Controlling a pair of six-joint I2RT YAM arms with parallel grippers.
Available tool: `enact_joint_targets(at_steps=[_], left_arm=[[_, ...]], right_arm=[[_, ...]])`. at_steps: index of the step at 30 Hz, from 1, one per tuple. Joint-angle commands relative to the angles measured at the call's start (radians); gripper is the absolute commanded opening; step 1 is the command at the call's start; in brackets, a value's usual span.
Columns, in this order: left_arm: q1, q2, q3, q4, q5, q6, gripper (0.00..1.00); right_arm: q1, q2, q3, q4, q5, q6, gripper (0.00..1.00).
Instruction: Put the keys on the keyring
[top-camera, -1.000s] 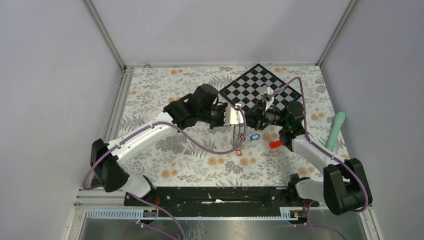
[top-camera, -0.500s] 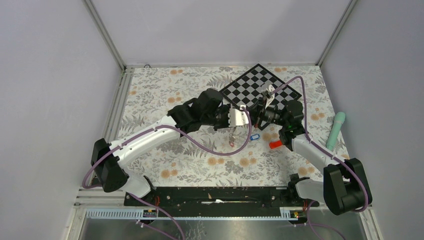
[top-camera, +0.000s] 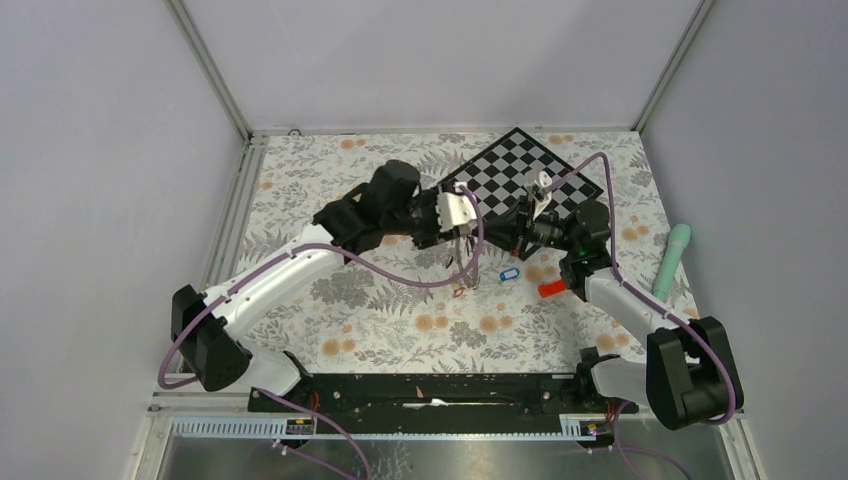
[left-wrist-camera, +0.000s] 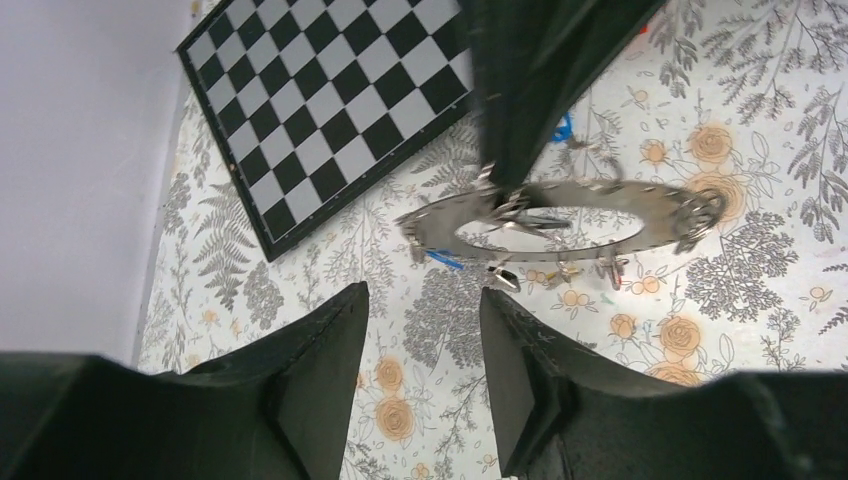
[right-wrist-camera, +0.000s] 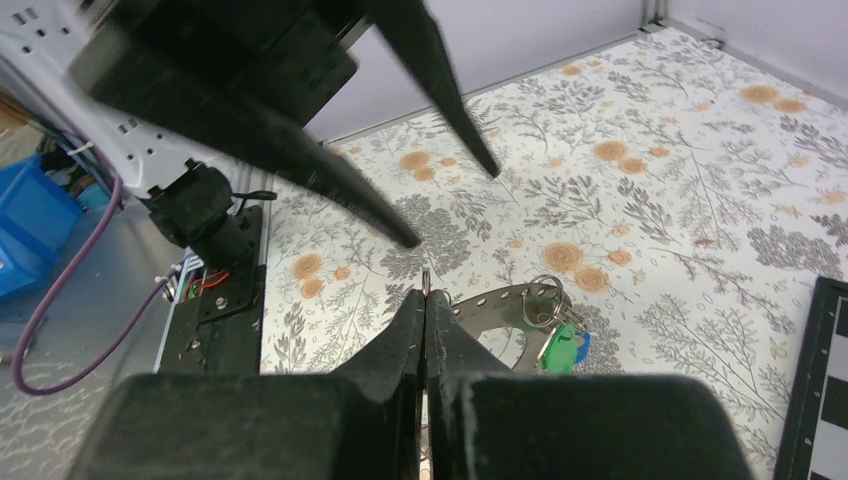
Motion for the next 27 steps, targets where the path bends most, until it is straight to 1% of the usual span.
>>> enact_joint_targets(at_steps=[1, 4, 8, 12, 15, 21, 27], left_arm=[[0.072, -0.059, 0.029, 0.007, 0.146, -0.074, 0.51], [0.101, -0.038, 0.065, -0.008, 0.276, -0.122, 0.5], [0.113, 0.012, 0.102, -0.041, 0.466, -0.172, 0.47], [0.117, 0.049, 0.115, -0.042, 0.583, -0.209, 0.42], [0.119, 0.068, 0.118, -0.041, 0.611, -0.219, 0.4], [0.119, 0.087, 0.118, -0.034, 0.598, -0.218, 0.37], [0.119, 0.102, 0.128, -0.019, 0.591, -0.232, 0.28]], right_arm=[[-0.006, -0.035, 0.005, 0.137, -0.083, -0.014, 0.0], [-0.006, -0.036, -0.001, 0.161, -0.106, -0.015, 0.0], [-0.006, -0.04, 0.0, 0.162, -0.131, -0.021, 0.0], [-0.006, -0.045, -0.002, 0.161, -0.138, -0.023, 0.0], [-0.006, -0.049, -0.006, 0.161, -0.141, -0.026, 0.0], [-0.006, -0.05, -0.006, 0.162, -0.146, -0.024, 0.0], [-0.006, -0.047, -0.008, 0.162, -0.144, -0.024, 0.0]])
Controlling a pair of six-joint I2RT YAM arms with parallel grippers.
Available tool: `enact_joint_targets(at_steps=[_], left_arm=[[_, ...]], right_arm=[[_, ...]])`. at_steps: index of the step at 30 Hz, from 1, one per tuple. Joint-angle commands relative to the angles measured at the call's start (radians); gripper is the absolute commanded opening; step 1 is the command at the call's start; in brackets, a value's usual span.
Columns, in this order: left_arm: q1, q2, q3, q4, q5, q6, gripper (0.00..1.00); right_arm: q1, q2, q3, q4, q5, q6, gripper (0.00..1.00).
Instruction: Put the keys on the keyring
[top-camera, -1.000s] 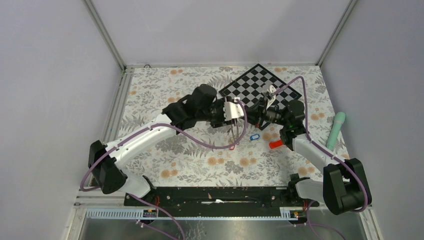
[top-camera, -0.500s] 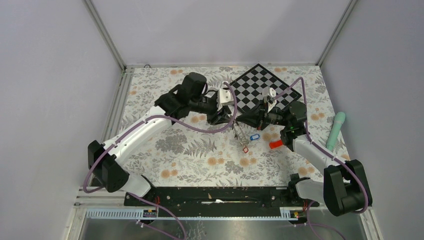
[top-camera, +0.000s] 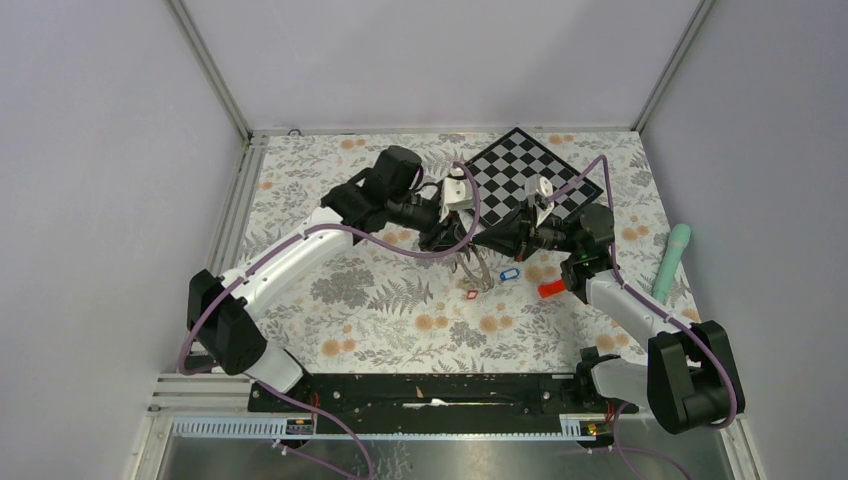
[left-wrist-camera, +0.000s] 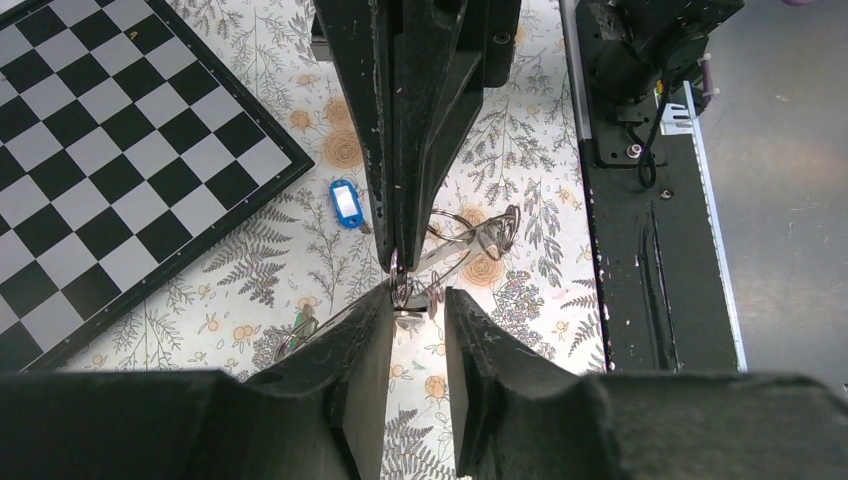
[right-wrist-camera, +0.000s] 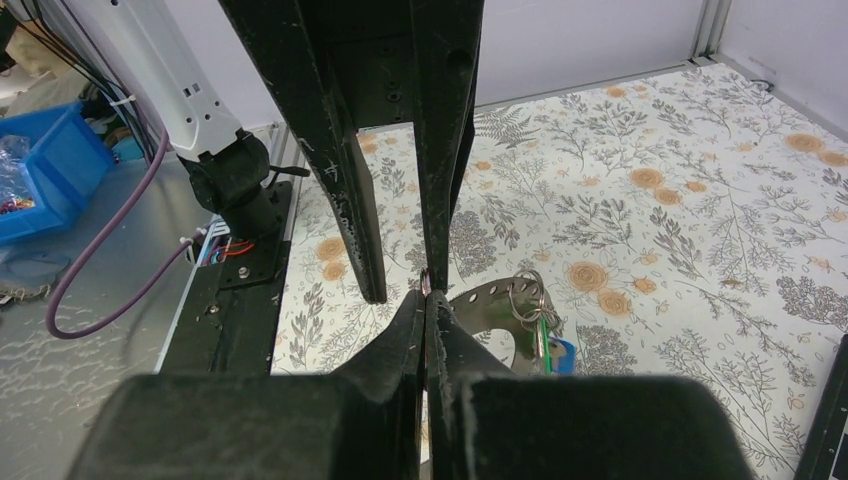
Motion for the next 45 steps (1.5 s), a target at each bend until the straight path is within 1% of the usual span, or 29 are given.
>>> enact_joint_targets(at_steps=[1, 4, 7, 9, 12, 16, 19, 20, 21, 23, 24, 26, 27, 29, 31, 35, 40, 45], left_arm=[[0.005, 0.013, 0.052, 0.035, 0.042, -0.018, 0.27], [0.006, 0.026, 0.061, 0.035, 0.04, -0.021, 0.24], [0.005, 0.04, 0.073, 0.036, 0.038, -0.027, 0.19], [0.006, 0.049, 0.084, 0.038, 0.034, -0.035, 0.13], [0.006, 0.059, 0.098, 0.037, 0.025, -0.04, 0.0], [0.007, 0.05, 0.097, 0.028, -0.007, -0.023, 0.0], [0.006, 0.032, 0.103, -0.019, -0.056, 0.035, 0.0], [0.006, 0.03, 0.113, -0.046, -0.078, 0.06, 0.0], [0.004, 0.031, 0.129, -0.081, -0.099, 0.086, 0.0], [-0.009, 0.037, 0.173, -0.182, -0.17, 0.144, 0.0], [-0.022, 0.044, 0.196, -0.23, -0.213, 0.179, 0.0], [-0.06, 0.058, 0.243, -0.318, -0.351, 0.252, 0.0], [-0.083, 0.065, 0.261, -0.351, -0.39, 0.268, 0.0], [-0.127, 0.085, 0.304, -0.415, -0.519, 0.297, 0.0], [-0.154, 0.111, 0.351, -0.46, -0.594, 0.297, 0.0], [-0.193, 0.146, 0.419, -0.506, -0.683, 0.305, 0.0], [-0.233, 0.17, 0.467, -0.521, -0.7, 0.295, 0.0], [-0.253, 0.189, 0.498, -0.521, -0.695, 0.279, 0.0]], right_arm=[[-0.004, -0.028, 0.004, 0.077, -0.013, -0.017, 0.0], [-0.004, -0.028, 0.003, 0.077, -0.011, -0.016, 0.0], [-0.004, -0.028, 0.003, 0.077, -0.011, -0.017, 0.0], [-0.004, -0.026, 0.001, 0.077, -0.011, -0.017, 0.0], [-0.004, -0.026, -0.001, 0.077, -0.011, -0.019, 0.0], [-0.004, -0.031, -0.005, 0.074, -0.008, -0.027, 0.0], [-0.005, -0.034, -0.006, 0.066, -0.003, -0.038, 0.0], [-0.005, -0.034, -0.005, 0.06, -0.004, -0.045, 0.01], [-0.005, -0.037, -0.005, 0.049, -0.004, -0.059, 0.05], [-0.007, -0.044, -0.001, 0.015, -0.004, -0.091, 0.17], [-0.009, -0.047, 0.001, -0.001, -0.004, -0.105, 0.25], [-0.011, -0.05, 0.003, -0.021, -0.002, -0.12, 0.34], [-0.013, -0.051, 0.003, -0.021, -0.002, -0.122, 0.39], [-0.013, -0.047, 0.003, -0.018, -0.008, -0.123, 0.46], [-0.012, -0.044, -0.001, -0.012, -0.014, -0.124, 0.49], [-0.011, -0.038, -0.01, 0.01, -0.022, -0.115, 0.53], [-0.005, -0.024, -0.026, 0.069, -0.012, -0.076, 0.53], [0.018, -0.01, -0.034, 0.079, -0.009, -0.077, 0.52]])
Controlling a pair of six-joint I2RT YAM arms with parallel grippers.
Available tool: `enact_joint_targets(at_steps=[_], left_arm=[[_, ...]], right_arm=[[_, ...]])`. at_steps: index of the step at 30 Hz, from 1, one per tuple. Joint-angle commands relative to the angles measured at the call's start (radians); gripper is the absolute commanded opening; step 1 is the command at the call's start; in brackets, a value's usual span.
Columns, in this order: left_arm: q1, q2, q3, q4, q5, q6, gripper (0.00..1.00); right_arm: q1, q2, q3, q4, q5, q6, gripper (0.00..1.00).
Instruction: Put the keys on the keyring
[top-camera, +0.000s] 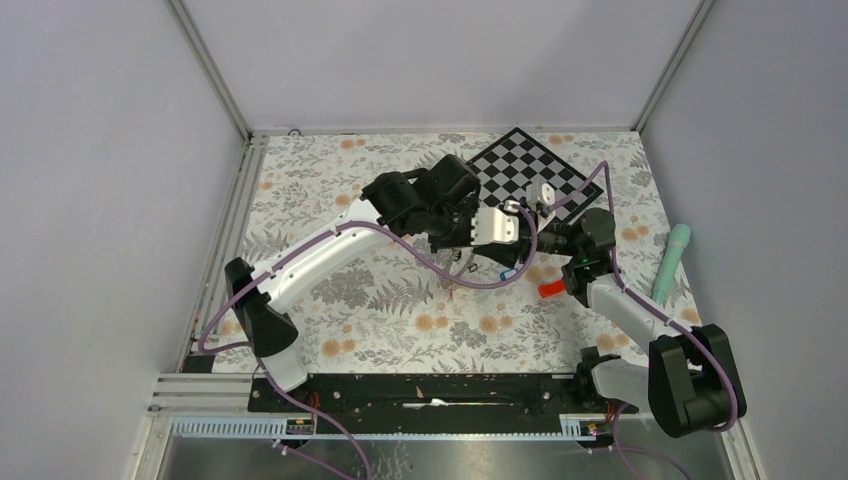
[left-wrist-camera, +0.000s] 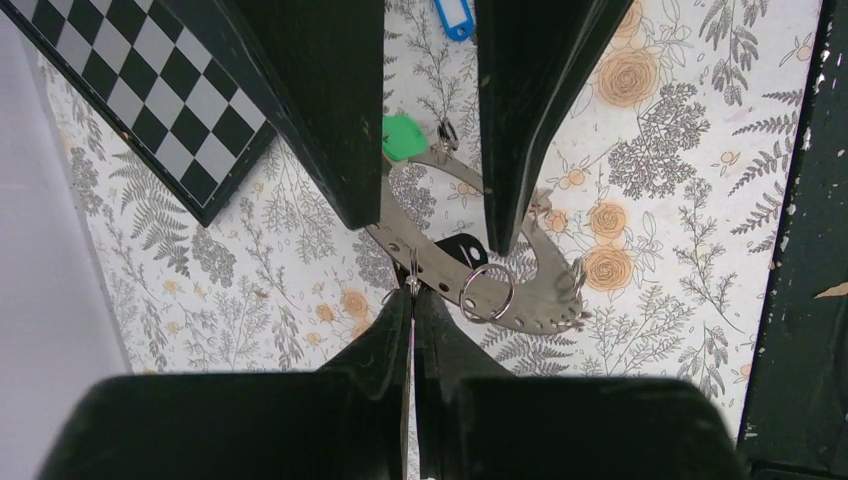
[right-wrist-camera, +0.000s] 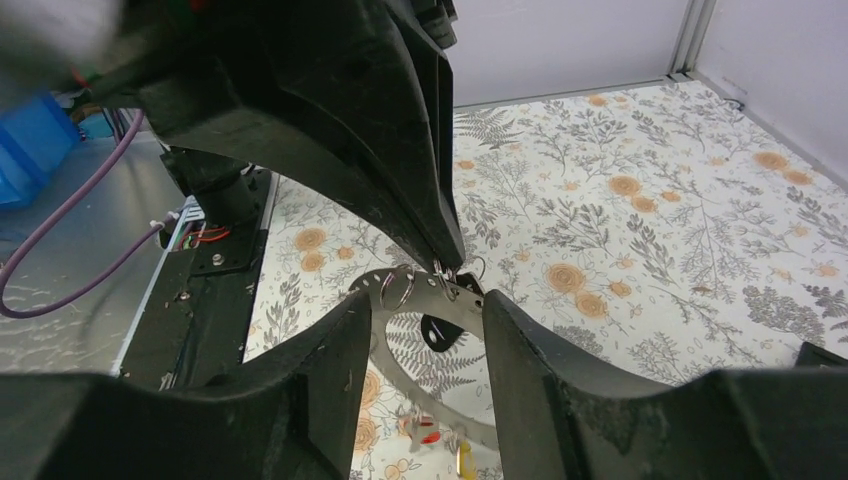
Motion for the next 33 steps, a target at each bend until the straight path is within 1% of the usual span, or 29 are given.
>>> enact_joint_targets(at_steps=[1, 6, 11, 13, 15, 18, 22, 25, 28, 33], left_arm=[[-0.023, -0.002, 0.081, 0.019, -0.031, -0.004, 0.0], [-0.037, 0.015, 0.109, -0.002, -0.033, -0.004, 0.0], [-0.044, 0.023, 0.118, -0.007, -0.033, -0.007, 0.0], [-0.046, 0.026, 0.117, -0.007, -0.032, -0.008, 0.0], [-0.048, 0.027, 0.116, -0.008, -0.031, -0.011, 0.0], [-0.048, 0.028, 0.115, -0.007, -0.029, -0.014, 0.0], [-0.048, 0.031, 0.115, -0.006, -0.023, -0.017, 0.0], [-0.05, 0.031, 0.114, -0.006, -0.017, -0.019, 0.0], [-0.05, 0.03, 0.114, -0.007, -0.008, -0.023, 0.0], [-0.046, 0.022, 0.115, -0.004, 0.024, -0.031, 0.0]], right_arm=[[0.023, 0.018, -0.004, 0.067, -0.007, 0.004, 0.51], [0.033, 0.026, -0.006, 0.067, 0.002, -0.003, 0.49], [0.035, 0.026, -0.004, 0.065, 0.007, -0.003, 0.44], [0.036, 0.027, -0.002, 0.064, 0.007, -0.003, 0.4], [0.038, 0.026, -0.001, 0.061, 0.007, -0.004, 0.33], [0.04, 0.026, -0.001, 0.058, 0.007, -0.01, 0.3], [0.045, 0.029, 0.004, 0.049, 0.007, -0.017, 0.21], [0.045, 0.029, 0.007, 0.032, 0.007, -0.031, 0.12], [0.047, 0.03, 0.007, 0.028, 0.009, -0.035, 0.0], [0.046, 0.023, 0.012, 0.027, 0.031, -0.032, 0.0]])
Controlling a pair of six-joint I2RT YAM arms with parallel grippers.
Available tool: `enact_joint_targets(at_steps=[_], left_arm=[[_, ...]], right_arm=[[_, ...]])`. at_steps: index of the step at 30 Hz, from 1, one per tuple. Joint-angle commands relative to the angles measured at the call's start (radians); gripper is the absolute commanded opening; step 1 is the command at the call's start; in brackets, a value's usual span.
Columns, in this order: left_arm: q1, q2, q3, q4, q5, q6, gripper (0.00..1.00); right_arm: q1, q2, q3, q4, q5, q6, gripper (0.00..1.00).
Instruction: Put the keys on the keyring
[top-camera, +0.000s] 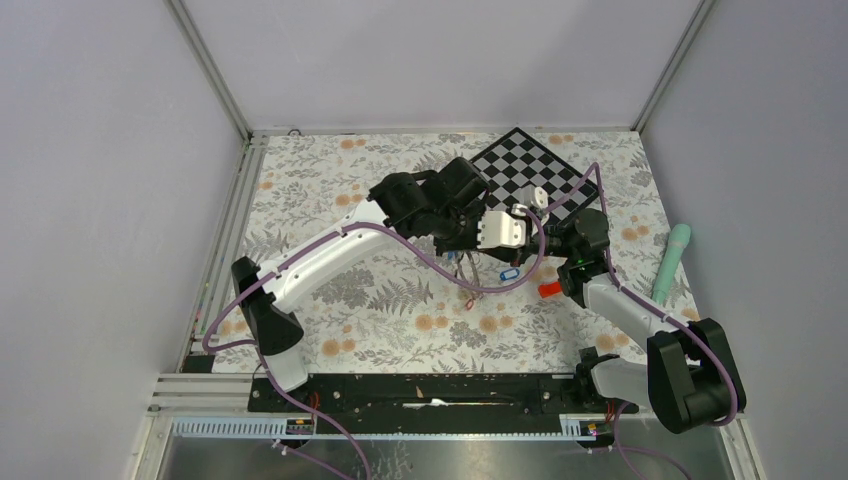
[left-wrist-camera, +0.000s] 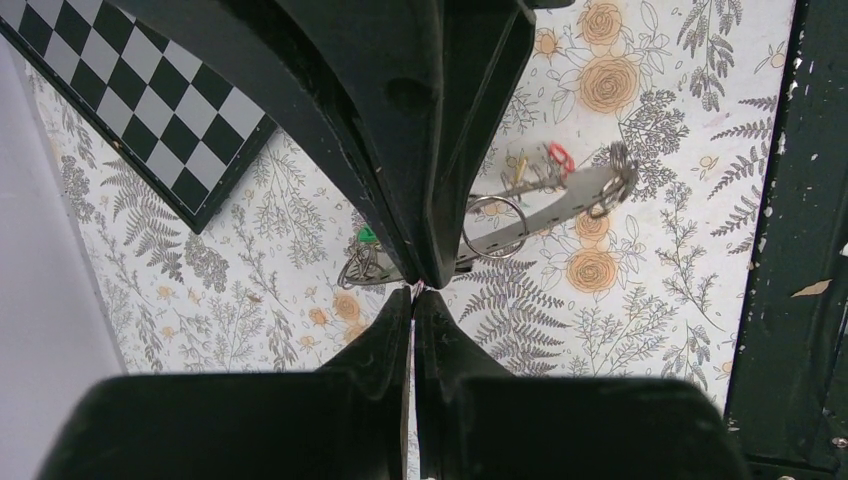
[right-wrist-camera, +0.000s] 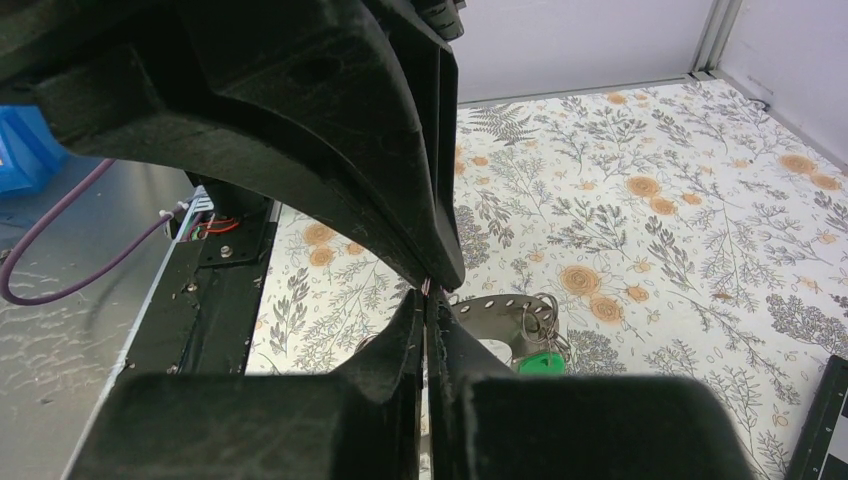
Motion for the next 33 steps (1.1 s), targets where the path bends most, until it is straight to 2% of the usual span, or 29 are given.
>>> enact_joint_targets(at_steps=[1, 3, 7, 10, 13, 17, 22, 26, 33], left_arm=[[-0.001, -0.018, 0.046, 0.04, 0.049, -0.011, 0.0], [0.016, -0.033, 0.038, 0.041, 0.086, -0.009, 0.0], [0.089, -0.085, -0.015, 0.077, 0.21, -0.009, 0.26], [0.162, -0.134, -0.072, 0.141, 0.315, -0.025, 0.36], [0.233, -0.182, -0.149, 0.227, 0.436, -0.071, 0.4], [0.299, -0.251, -0.295, 0.411, 0.578, -0.159, 0.43], [0.314, -0.32, -0.472, 0.638, 0.669, -0.225, 0.45], [0.314, -0.299, -0.511, 0.705, 0.737, -0.244, 0.45], [0.314, -0.255, -0.518, 0.761, 0.765, -0.273, 0.41]], right_arm=[[0.006, -0.006, 0.021, 0.018, 0.03, -0.009, 0.0], [0.003, -0.013, 0.027, 0.023, 0.03, 0.003, 0.0], [-0.023, -0.033, 0.032, 0.09, 0.019, 0.07, 0.0], [-0.04, -0.042, 0.032, 0.149, 0.013, 0.141, 0.0], [-0.049, -0.047, 0.034, 0.192, 0.011, 0.184, 0.0], [-0.058, -0.044, 0.034, 0.236, 0.014, 0.227, 0.0], [-0.063, -0.047, 0.033, 0.27, 0.017, 0.266, 0.0], [-0.064, -0.044, 0.031, 0.274, 0.014, 0.27, 0.0], [-0.064, -0.04, 0.031, 0.274, 0.008, 0.27, 0.0]])
